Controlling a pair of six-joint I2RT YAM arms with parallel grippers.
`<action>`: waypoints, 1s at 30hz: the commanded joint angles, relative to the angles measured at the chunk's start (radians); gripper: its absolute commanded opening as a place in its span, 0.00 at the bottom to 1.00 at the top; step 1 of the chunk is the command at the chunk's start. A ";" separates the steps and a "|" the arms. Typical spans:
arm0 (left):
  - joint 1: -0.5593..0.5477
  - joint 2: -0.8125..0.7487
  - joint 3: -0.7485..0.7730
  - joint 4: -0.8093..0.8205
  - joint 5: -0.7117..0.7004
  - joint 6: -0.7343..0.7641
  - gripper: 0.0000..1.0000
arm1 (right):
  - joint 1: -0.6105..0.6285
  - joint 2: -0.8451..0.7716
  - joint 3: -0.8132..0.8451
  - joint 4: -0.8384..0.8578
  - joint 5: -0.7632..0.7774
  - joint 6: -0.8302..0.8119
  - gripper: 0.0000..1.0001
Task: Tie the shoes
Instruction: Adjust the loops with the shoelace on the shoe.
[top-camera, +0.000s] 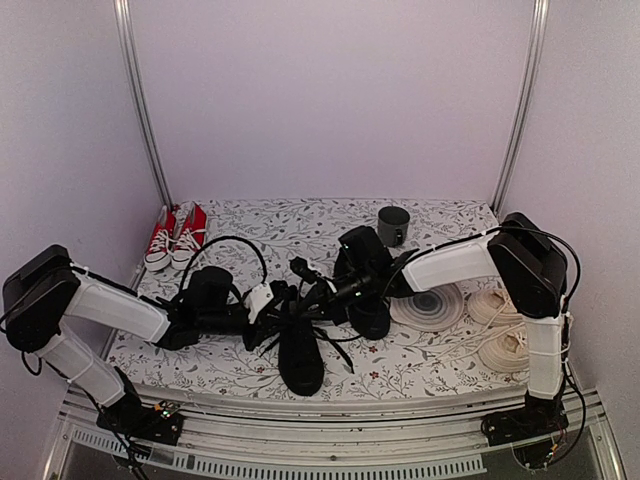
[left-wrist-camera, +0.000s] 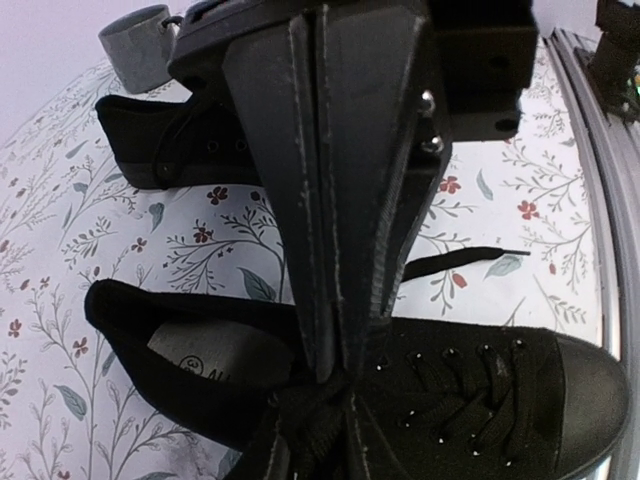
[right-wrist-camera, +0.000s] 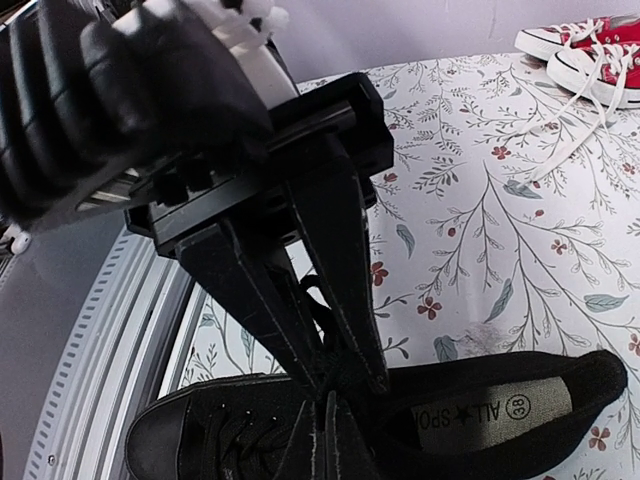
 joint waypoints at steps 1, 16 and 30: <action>0.000 0.004 0.011 0.059 0.019 -0.021 0.06 | 0.006 -0.044 -0.020 0.025 -0.041 0.010 0.01; 0.021 0.072 0.024 0.110 0.074 -0.096 0.00 | -0.044 -0.078 -0.038 -0.037 -0.106 -0.041 0.32; 0.021 0.044 0.002 0.129 0.048 -0.097 0.00 | -0.070 0.014 0.025 0.062 -0.083 0.148 0.05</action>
